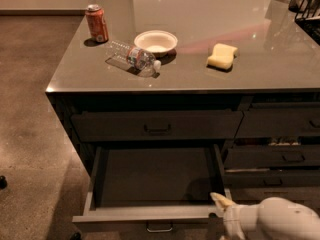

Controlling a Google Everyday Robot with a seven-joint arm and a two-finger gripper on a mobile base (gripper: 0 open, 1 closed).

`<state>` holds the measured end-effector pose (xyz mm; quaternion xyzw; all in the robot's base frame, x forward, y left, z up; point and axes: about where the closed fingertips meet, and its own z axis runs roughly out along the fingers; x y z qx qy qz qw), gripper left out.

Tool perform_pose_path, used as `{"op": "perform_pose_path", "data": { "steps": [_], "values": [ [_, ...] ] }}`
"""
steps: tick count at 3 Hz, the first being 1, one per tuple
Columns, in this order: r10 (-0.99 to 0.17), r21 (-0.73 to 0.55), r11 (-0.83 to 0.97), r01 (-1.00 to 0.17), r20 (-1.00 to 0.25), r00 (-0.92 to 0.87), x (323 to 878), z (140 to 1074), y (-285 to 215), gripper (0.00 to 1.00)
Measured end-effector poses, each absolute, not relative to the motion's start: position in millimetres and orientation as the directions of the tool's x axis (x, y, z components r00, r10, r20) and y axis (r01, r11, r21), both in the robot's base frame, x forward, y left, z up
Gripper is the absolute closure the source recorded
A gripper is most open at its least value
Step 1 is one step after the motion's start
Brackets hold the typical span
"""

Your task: Close middle drawer

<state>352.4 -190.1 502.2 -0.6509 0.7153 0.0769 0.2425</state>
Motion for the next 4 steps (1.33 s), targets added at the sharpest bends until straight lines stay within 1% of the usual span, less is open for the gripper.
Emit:
{"op": "perform_pose_path", "data": {
  "steps": [1,3,4],
  "values": [
    [-0.914,-0.261,0.144,-0.955,-0.406,-0.026,385.5,480.2,-148.3,0.00],
    [-0.912,-0.238,0.126,-0.963,-0.410,-0.018,390.3,468.8,-141.5,0.01],
    [-0.910,-0.246,0.118,-0.962,-0.414,-0.005,401.4,458.5,-137.6,0.14]
  ]
}}
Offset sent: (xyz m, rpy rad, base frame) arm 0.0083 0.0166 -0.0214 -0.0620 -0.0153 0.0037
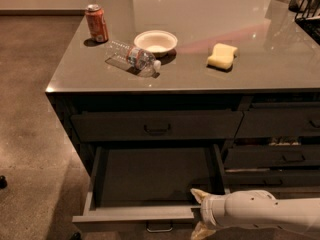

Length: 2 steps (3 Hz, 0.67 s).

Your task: Close middle drawer

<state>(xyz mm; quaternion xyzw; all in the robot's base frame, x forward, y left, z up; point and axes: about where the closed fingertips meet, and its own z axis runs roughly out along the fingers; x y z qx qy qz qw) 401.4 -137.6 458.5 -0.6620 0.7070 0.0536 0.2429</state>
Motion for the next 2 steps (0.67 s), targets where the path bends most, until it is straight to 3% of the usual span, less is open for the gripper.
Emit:
{"op": "perform_pose_path", "data": {
  "steps": [2],
  "values": [
    [-0.908,-0.262,0.119,-0.958,-0.419,0.002,418.0,442.8,-135.8,0.20]
  ]
}}
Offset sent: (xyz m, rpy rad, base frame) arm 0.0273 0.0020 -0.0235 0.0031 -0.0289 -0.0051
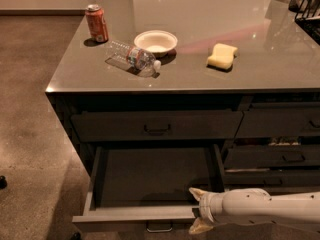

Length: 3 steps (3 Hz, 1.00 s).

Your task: Close middle drawer

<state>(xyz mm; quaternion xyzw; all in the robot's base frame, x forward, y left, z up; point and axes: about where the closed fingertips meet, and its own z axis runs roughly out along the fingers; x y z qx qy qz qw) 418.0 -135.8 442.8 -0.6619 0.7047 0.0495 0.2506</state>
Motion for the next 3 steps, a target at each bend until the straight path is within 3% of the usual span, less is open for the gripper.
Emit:
{"op": "perform_pose_path", "data": {
  "steps": [3],
  "values": [
    [-0.914,-0.294,0.127,-0.947,-0.405,0.003,465.9,439.0,-123.5,0.14]
  ]
}}
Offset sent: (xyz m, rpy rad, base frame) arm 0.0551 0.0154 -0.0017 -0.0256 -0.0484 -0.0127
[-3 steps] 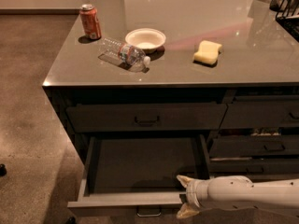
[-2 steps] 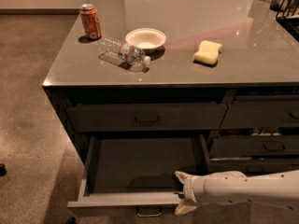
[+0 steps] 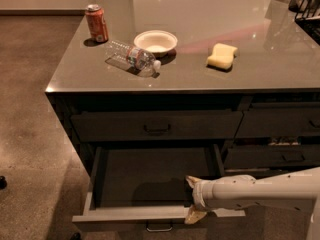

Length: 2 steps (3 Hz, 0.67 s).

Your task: Close middle drawer

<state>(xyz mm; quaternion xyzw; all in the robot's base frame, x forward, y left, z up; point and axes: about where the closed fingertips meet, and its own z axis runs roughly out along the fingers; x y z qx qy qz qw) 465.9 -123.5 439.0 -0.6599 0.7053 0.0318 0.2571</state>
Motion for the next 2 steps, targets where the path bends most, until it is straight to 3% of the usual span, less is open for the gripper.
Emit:
{"op": "perform_pose_path", "data": {
  "steps": [2],
  "values": [
    [-0.896,-0.301,0.158,-0.941,-0.444,-0.008,490.1,442.7,-112.7,0.14]
  ]
}}
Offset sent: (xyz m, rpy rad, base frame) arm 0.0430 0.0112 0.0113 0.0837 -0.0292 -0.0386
